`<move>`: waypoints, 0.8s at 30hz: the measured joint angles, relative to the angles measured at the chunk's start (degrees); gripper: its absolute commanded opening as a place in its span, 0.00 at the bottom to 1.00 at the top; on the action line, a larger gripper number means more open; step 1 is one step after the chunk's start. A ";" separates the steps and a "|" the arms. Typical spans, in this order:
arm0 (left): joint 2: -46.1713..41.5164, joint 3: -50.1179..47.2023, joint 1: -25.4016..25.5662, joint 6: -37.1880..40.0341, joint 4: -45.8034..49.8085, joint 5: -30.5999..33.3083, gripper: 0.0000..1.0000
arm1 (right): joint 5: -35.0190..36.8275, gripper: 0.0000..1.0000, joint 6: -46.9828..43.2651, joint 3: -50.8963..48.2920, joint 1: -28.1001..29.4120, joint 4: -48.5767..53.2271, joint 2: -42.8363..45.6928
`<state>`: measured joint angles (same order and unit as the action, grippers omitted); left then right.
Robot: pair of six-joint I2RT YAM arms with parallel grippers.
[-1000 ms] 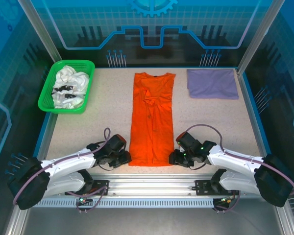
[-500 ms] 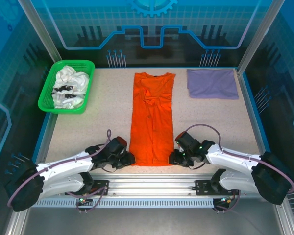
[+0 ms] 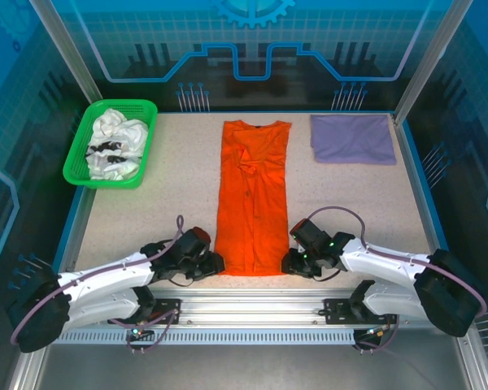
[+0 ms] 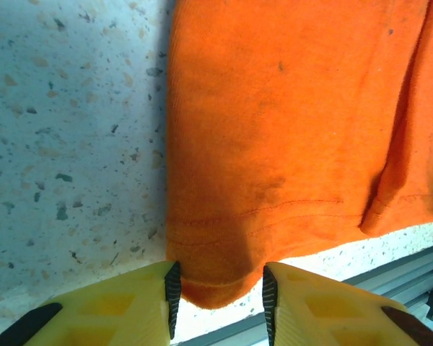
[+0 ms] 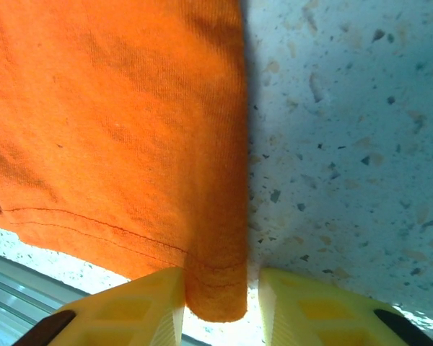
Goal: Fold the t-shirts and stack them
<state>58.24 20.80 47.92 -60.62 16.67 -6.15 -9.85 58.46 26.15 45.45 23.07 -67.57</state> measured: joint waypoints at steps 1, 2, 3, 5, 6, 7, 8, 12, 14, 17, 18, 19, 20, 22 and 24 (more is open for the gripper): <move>0.57 -0.09 0.02 -0.17 -0.44 -0.13 0.33 | 0.02 0.29 -0.04 0.13 0.00 0.11 -0.22; 1.18 -0.13 0.04 -0.46 -0.85 -0.17 0.31 | 0.15 0.27 -0.04 0.31 0.00 0.28 -0.46; 1.66 -0.22 0.04 -0.59 -1.16 -0.20 0.29 | 0.20 0.25 0.13 0.44 -0.02 0.44 -0.72; 2.49 -0.39 0.07 -0.74 -1.62 -0.15 0.22 | 0.24 0.19 0.17 0.52 -0.02 0.42 -1.07; 2.69 -0.39 0.09 -0.66 -1.68 -0.13 0.19 | 0.24 0.16 0.31 0.52 0.00 0.39 -1.22; 2.82 -0.39 0.09 -0.66 -1.86 -0.09 0.15 | 0.22 0.14 0.28 0.52 0.00 0.31 -1.40; 2.97 -0.39 0.09 -0.68 -2.12 -0.04 0.11 | 0.17 0.11 0.20 0.55 0.00 0.07 -1.60; 4.15 -0.39 0.11 -0.11 -3.10 0.07 0.00 | 0.15 0.03 0.26 0.74 0.02 -0.20 -1.68; 4.85 -0.39 0.11 0.17 -4.22 -0.26 0.00 | 0.20 0.00 0.00 0.83 0.02 -0.09 -1.68; 5.64 -0.33 0.15 1.01 -5.18 -0.87 0.00 | 0.22 0.00 -0.02 0.85 0.04 0.07 -1.68; 5.75 -0.28 0.26 1.20 -5.20 -1.05 0.00 | 0.35 0.00 -0.02 0.85 0.20 0.07 -1.66; 5.81 -0.26 0.50 1.62 -5.18 -1.25 0.00 | 0.42 0.00 0.00 0.85 0.50 0.07 -1.66; 5.81 -0.20 0.90 2.12 -5.03 -1.31 0.00 | 0.63 0.00 0.17 0.85 1.14 0.09 -1.53; 5.79 0.20 2.25 2.67 -4.11 -1.70 0.00 | 1.09 0.00 0.66 0.83 2.67 0.44 -1.11; 5.53 0.48 3.72 3.04 -2.75 -1.99 0.00 | 1.81 0.00 1.60 0.66 4.70 1.01 -0.26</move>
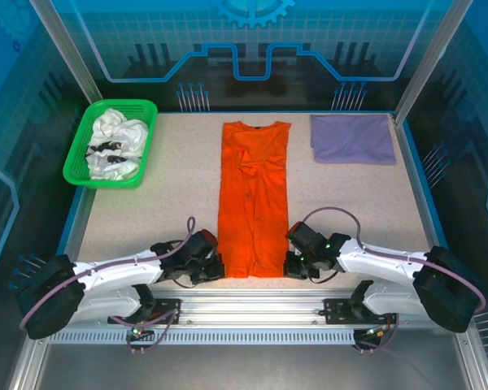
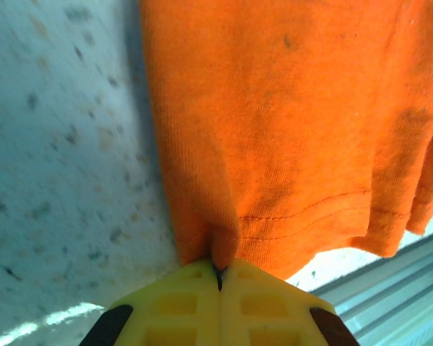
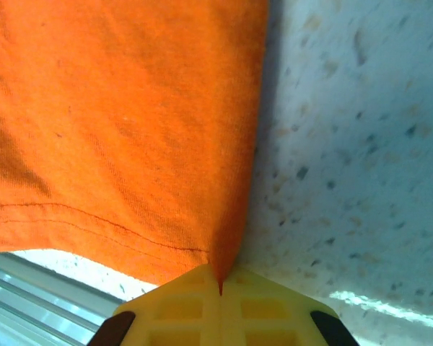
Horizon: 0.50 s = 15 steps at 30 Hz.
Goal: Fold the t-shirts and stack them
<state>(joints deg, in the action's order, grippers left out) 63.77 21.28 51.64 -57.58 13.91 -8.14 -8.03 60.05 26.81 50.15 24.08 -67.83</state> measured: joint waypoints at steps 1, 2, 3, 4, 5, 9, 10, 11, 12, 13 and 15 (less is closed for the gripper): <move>-0.61 0.07 0.61 0.20 1.05 -0.26 0.00 | 0.37 0.00 0.57 -0.26 1.03 0.24 0.72; -1.57 0.04 1.05 0.46 2.45 -0.39 0.00 | 0.74 0.00 1.25 -0.59 1.97 0.70 1.62; -2.56 0.04 1.27 0.55 3.67 -0.39 0.00 | 1.16 0.00 1.95 -0.85 2.71 1.18 2.56; -4.04 0.04 1.42 0.57 5.18 -0.35 0.00 | 1.66 0.00 2.78 -1.14 3.41 1.92 3.96; -5.81 0.07 1.42 0.57 6.60 -0.31 0.00 | 2.03 0.00 3.48 -1.36 3.80 2.45 5.40; -10.43 1.20 1.42 0.59 10.62 -0.24 0.00 | 3.67 0.00 6.38 -1.64 4.22 4.46 11.37; -10.80 1.86 1.42 0.70 11.32 -0.22 0.00 | 4.09 0.00 7.10 -1.64 4.22 4.83 12.70; -10.88 2.45 1.42 0.74 11.74 -0.22 0.00 | 4.59 0.00 7.80 -1.64 4.22 5.22 14.05; -10.88 2.99 1.42 0.76 12.13 -0.20 0.00 | 4.87 0.00 8.41 -1.64 4.22 5.53 14.99; -10.88 3.63 1.42 0.79 12.72 -0.11 0.00 | 5.18 0.00 9.07 -1.64 4.22 5.95 15.98; -10.88 4.94 1.33 0.96 13.55 -0.07 0.00 | 5.97 0.00 10.12 -1.62 4.22 6.71 17.62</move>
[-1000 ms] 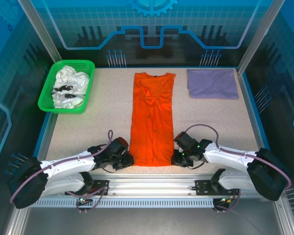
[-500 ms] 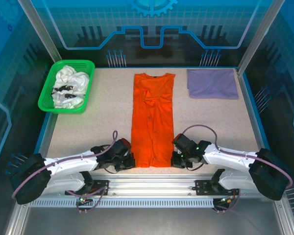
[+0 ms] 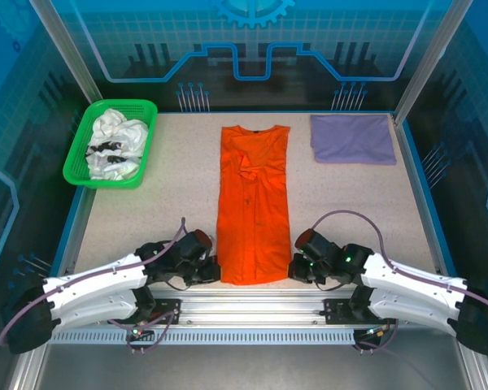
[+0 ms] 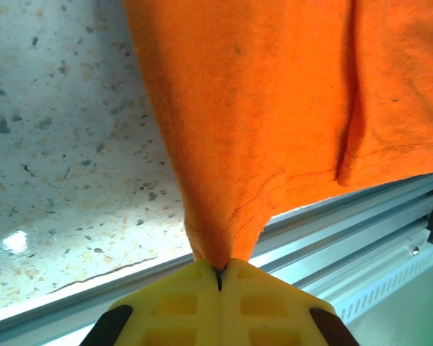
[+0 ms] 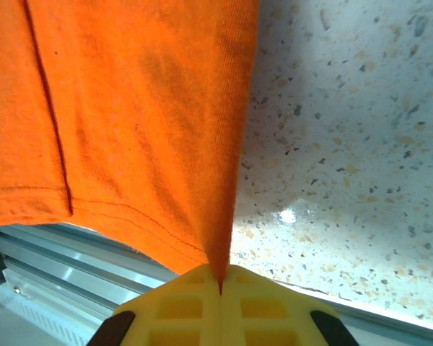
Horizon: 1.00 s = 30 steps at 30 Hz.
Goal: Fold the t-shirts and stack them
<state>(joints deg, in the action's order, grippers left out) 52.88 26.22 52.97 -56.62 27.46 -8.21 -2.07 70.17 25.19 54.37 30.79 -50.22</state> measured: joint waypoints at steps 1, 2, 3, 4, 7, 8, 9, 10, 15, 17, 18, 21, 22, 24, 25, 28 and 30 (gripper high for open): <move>0.04 0.92 -0.26 0.09 0.52 -0.02 0.00 | 0.39 0.00 0.39 0.13 -0.07 0.57 0.76; 0.13 1.97 -0.70 0.22 1.01 -0.04 0.00 | 0.68 0.00 0.63 0.52 -0.24 1.25 1.25; 0.35 3.04 -1.33 0.55 1.36 -0.04 0.00 | 0.72 0.00 0.79 1.16 -0.63 1.84 1.51; 0.68 4.44 -2.27 1.11 1.84 -0.07 0.00 | 0.87 0.00 0.79 2.19 -1.38 2.67 1.51; 2.40 9.18 -6.19 2.64 2.40 -0.46 0.00 | 1.25 0.00 -0.48 6.93 -5.66 4.15 0.57; 3.39 10.99 -7.93 3.15 2.29 -0.76 0.00 | 1.22 0.00 -1.25 8.94 -7.58 4.35 -0.24; 4.46 12.57 -9.66 3.78 2.32 -1.20 0.00 | 1.14 0.00 -2.14 10.67 -9.38 4.37 -1.22; 5.95 14.45 -11.61 4.55 2.25 -1.86 0.00 | 0.94 0.00 -3.13 12.66 -11.50 4.35 -2.58; 16.11 23.15 -20.57 8.81 1.62 -5.16 0.00 | -1.51 0.00 -9.31 22.93 -20.65 4.20 -13.90; 21.42 26.64 -24.00 10.34 1.20 -6.91 0.00 | -2.95 0.00 -11.93 27.50 -23.61 4.11 -19.71; 23.61 27.96 -25.27 10.80 0.85 -7.39 0.00 | -3.52 0.00 -12.96 29.42 -24.87 4.02 -22.23; 31.08 32.65 -29.44 12.57 0.15 -9.38 0.00 | -5.88 0.00 -15.85 34.95 -28.85 3.34 -29.99; 33.22 34.05 -30.49 13.07 0.02 -9.75 0.00 | -6.49 0.00 -16.76 37.13 -30.10 3.19 -33.11; 36.76 36.33 -32.22 13.40 -0.50 -10.05 0.00 | -7.37 0.00 -18.43 41.27 -31.69 3.41 -38.45; 38.38 37.33 -33.03 13.53 -0.76 -10.10 0.00 | -7.80 0.00 -19.15 43.56 -32.28 3.41 -41.24; 42.99 40.61 -34.80 13.53 -1.44 -10.36 0.00 | -9.99 0.00 -20.61 49.59 -33.99 3.17 -48.94; 47.50 44.06 -35.78 13.53 -1.88 -10.97 0.00 | -11.72 0.00 -21.07 52.87 -35.32 3.08 -53.94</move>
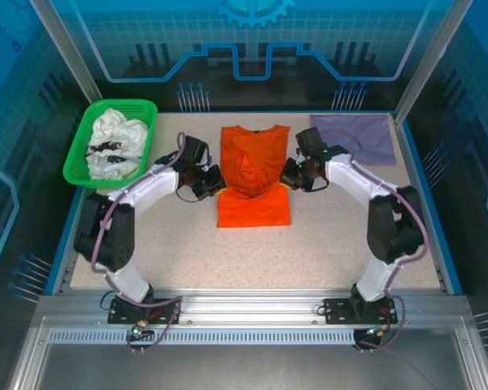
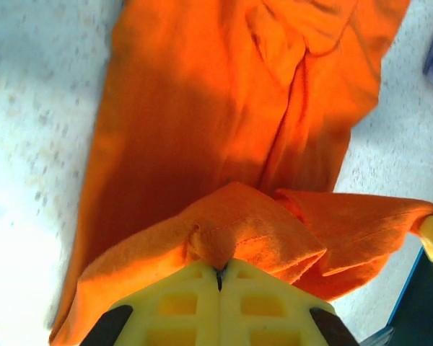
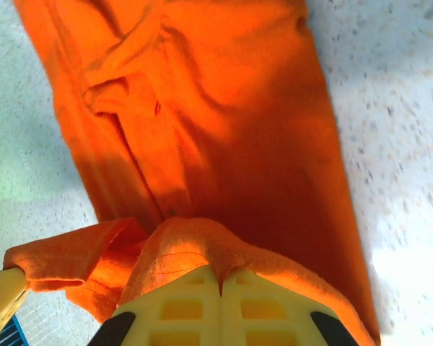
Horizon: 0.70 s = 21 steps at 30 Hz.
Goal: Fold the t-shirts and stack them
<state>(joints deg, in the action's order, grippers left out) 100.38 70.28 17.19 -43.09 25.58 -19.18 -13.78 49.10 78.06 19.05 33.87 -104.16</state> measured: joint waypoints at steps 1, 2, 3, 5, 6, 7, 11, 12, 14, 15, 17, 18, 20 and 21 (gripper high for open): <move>2.23 1.51 -0.39 0.00 -0.68 -0.26 0.02 | -0.87 0.00 -0.20 1.77 -0.76 0.04 -2.69; 4.31 2.82 -0.76 -0.02 -1.38 -0.66 0.05 | -1.44 0.00 -0.33 3.13 -1.31 0.09 -4.76; 6.38 3.93 -1.20 -0.04 -1.99 -1.25 0.07 | -2.01 0.00 -0.44 4.59 -2.05 0.00 -7.28; 9.97 6.01 -2.08 -0.22 -2.34 -2.34 0.11 | -3.08 0.00 -0.52 6.10 -3.43 -0.04 -10.97; 11.52 6.93 -2.54 -0.13 -2.38 -2.56 0.24 | -3.56 0.03 -0.50 6.43 -4.09 0.02 -12.26; 12.63 7.63 -3.04 -0.22 -2.36 -2.69 0.31 | -4.13 0.12 -0.44 6.75 -4.74 0.09 -13.31; 13.42 9.46 -5.20 -0.85 -1.66 -2.45 0.52 | -5.79 0.41 0.26 8.92 -6.93 0.46 -15.50; 13.38 10.27 -5.66 -1.11 -1.55 -2.10 0.53 | -6.21 0.44 0.17 9.44 -7.48 0.57 -15.50; 12.26 10.99 -6.47 -1.07 -1.86 -0.76 0.53 | -6.67 0.49 -0.57 10.36 -8.41 0.59 -15.10; 11.06 10.82 -6.69 -1.07 -1.73 -0.04 0.52 | -6.71 0.49 -0.94 10.34 -8.92 0.57 -14.49; 6.80 9.01 -6.73 -0.98 -2.29 1.18 0.48 | -6.40 0.50 -1.68 8.39 -9.70 -0.22 -11.78; 3.74 7.39 -6.54 -0.98 -2.75 1.84 0.46 | -6.16 0.49 -1.95 6.08 -10.05 -0.57 -8.68; -2.64 3.61 -5.49 -1.33 -4.17 3.28 0.40 | -5.81 0.46 -2.47 2.05 -10.05 -1.66 -3.43; -6.27 1.27 -4.37 -1.55 -4.83 4.13 0.36 | -5.88 0.42 -2.67 -0.87 -9.75 -2.99 -0.15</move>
<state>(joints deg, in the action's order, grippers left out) 94.11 71.55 12.82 -44.64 20.75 -15.05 -19.66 46.44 77.19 9.30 30.87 -104.31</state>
